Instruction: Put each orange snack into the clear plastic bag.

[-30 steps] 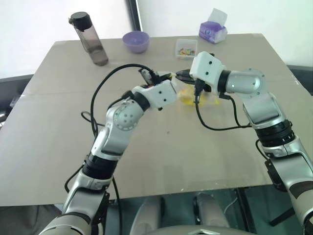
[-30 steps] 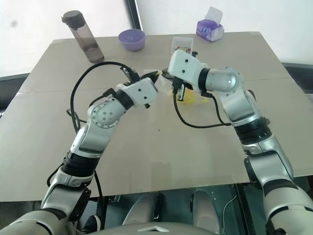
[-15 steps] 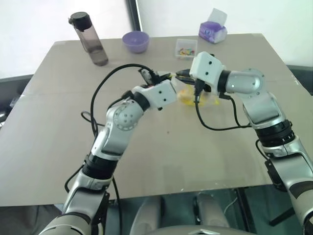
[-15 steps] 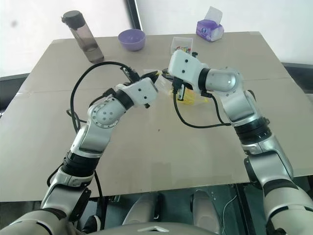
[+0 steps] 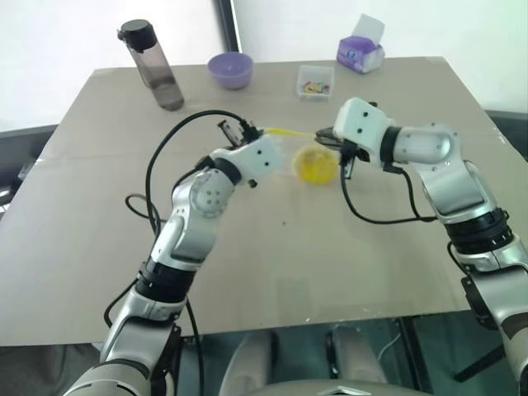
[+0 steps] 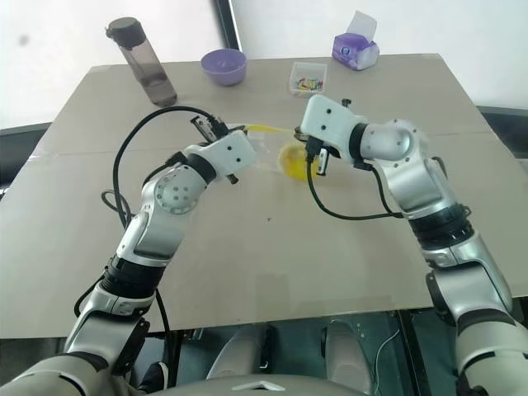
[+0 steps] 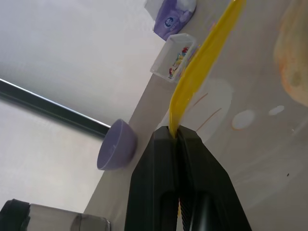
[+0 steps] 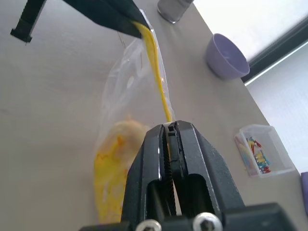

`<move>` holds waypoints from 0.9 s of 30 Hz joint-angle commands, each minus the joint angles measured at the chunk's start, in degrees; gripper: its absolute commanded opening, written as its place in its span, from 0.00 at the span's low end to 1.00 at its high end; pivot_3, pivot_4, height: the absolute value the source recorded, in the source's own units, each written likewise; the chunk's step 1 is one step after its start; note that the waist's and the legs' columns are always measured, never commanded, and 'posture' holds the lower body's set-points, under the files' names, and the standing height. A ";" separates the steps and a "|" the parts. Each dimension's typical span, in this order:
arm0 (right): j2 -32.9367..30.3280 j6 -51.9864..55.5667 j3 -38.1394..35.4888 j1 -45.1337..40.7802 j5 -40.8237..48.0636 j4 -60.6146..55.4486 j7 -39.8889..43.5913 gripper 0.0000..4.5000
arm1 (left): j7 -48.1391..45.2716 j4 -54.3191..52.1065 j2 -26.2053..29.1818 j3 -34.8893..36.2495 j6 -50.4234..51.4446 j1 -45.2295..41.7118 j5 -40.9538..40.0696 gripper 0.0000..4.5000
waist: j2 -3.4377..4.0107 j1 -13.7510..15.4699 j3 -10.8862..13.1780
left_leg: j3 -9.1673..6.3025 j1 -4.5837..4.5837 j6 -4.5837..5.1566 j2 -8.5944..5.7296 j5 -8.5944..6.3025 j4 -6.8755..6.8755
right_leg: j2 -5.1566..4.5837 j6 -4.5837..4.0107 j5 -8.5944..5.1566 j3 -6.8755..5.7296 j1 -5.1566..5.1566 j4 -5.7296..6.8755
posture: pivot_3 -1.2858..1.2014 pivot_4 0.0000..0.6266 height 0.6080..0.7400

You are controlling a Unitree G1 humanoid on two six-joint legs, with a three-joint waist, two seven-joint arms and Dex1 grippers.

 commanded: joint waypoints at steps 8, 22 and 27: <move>-7.23 4.45 -4.93 1.30 0.60 -4.12 0.72 0.01 | 0.94 0.10 0.62 1.41 0.83 0.52 0.25 0.00 | 0.00 0.02 0.00 | 0.01 0.00 0.00 0.01 0.00 0.00 | 0.00 0.00 0.00 0.01 0.00 0.00 | 0.52 0.24 1.00; -7.10 -1.42 -6.56 -4.46 -0.11 6.85 -3.22 0.01 | -2.35 7.58 -5.17 2.28 -0.72 -10.26 -11.46 0.00 | -0.01 -0.04 -0.05 | 0.06 -0.69 -0.02 -0.04 0.02 0.17 | -0.09 0.01 0.01 0.01 -0.72 0.16 | 0.52 0.24 1.00; -11.40 10.12 -8.37 10.20 5.42 -10.11 3.03 0.01 | -10.28 -10.32 -2.10 0.34 9.63 5.29 -13.93 0.00 | 0.00 -1.10 -0.12 | 0.05 -0.68 -0.01 0.02 0.00 -0.08 | -0.11 0.00 0.00 -0.03 -0.78 -0.05 | 0.52 0.24 1.00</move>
